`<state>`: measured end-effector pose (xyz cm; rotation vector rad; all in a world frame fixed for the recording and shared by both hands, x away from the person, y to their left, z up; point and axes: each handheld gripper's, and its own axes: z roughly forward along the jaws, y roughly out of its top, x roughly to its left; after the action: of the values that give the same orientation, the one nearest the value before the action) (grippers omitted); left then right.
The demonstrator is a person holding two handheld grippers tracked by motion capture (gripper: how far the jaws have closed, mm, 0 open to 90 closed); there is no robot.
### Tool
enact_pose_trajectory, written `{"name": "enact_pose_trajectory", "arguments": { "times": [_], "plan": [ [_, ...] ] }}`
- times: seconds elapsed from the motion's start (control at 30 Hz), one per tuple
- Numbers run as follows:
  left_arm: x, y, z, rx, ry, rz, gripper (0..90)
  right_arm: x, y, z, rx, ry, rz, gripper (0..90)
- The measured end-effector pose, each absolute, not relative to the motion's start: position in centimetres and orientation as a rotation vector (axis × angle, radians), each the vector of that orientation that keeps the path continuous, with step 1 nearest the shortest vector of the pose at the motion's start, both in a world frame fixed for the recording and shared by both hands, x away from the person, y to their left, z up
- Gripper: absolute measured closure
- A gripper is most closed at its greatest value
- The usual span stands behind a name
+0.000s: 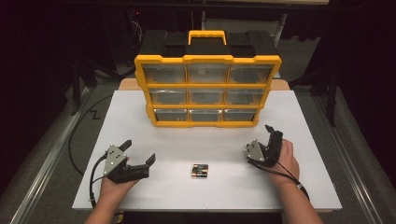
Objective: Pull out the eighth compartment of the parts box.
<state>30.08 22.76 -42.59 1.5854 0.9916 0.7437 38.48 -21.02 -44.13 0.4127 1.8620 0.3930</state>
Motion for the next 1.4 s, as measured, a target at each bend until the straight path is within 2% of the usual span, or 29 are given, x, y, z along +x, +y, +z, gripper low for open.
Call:
{"name": "enact_pose_trajectory", "arguments": {
  "times": [0.5, 1.4],
  "plan": [
    [30.1, 22.7, -42.6, 1.589, 0.982, 0.741, 1.7, 37.3, -18.6, -44.5, 0.116, 1.8, 0.165, 1.3],
    [30.0, 22.7, -42.5, 1.58, 0.968, 0.745, 1.7, 36.5, -16.7, -44.6, -0.054, 1.735, 0.065, 2.5]
  ]
}}
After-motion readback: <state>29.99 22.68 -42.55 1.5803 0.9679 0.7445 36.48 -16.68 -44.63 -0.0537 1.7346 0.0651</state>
